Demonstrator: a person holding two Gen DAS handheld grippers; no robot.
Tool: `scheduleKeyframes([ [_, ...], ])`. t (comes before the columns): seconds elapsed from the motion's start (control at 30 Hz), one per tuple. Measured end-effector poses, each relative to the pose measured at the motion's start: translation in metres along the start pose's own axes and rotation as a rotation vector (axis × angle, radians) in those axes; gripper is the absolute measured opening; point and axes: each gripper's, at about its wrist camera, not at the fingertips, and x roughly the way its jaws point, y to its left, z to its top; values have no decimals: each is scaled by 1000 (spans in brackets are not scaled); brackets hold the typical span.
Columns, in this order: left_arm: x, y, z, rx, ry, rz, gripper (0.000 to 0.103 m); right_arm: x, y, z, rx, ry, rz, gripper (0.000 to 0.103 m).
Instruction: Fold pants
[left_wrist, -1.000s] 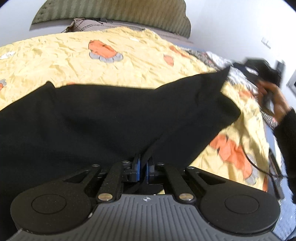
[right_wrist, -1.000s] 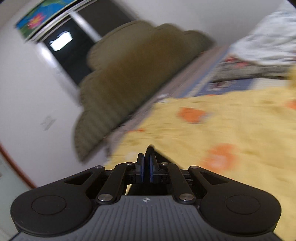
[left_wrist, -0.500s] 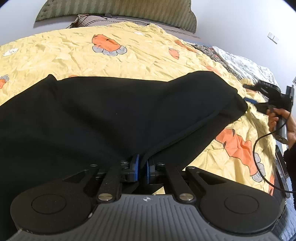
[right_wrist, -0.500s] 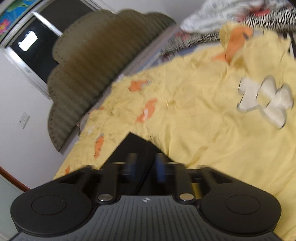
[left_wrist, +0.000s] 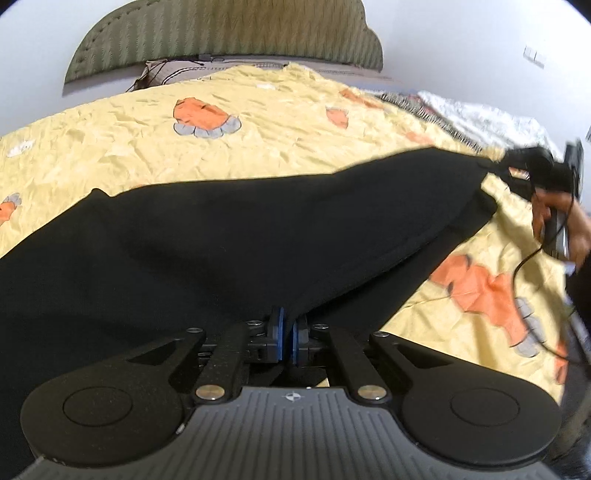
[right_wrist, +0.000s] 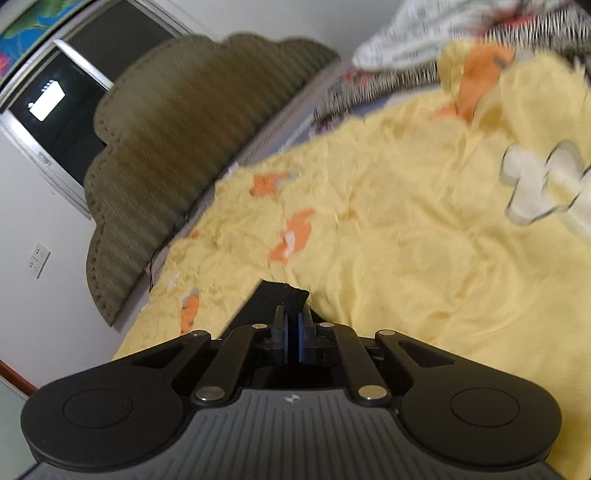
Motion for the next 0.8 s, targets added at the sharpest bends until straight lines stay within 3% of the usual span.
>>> scheduleKeyframes([
  [0.1,-4,-1,-3,25,18,-10,3,-26,-6,-5,-69,-24,-51,4],
  [0.27,7,-5,-11,69,60,7,5,-27,-23,-17,-89,30,-112,5],
  [0.3,8,-4,-11,68,63,6,19,-21,-22,-20,-125,62,-126,6],
  [0.37,3,-2,-10,42,74,0,20,-16,-20,-22,-158,84,-153,7],
  [0.43,-7,0,-10,22,90,3,50,-28,-10,-21,-193,12,-237,22],
  [0.5,-20,2,-10,-2,75,10,65,-47,10,-28,-296,-117,-345,27],
  [0.53,-26,3,-9,-13,57,3,66,-54,24,-34,-380,-138,-294,27],
  [0.57,-30,4,-5,-25,43,-11,66,-53,34,-39,-442,-98,-203,27],
  [0.63,-28,7,3,-59,25,-28,68,-33,51,-53,-511,114,-39,51],
  [0.67,-25,9,6,-77,19,-20,69,-21,54,-60,-522,185,-18,55],
  [0.73,-12,13,9,-107,36,14,69,-1,53,-71,-572,222,-80,55],
  [0.8,2,20,7,-142,99,54,64,0,48,-70,-552,152,-178,55],
])
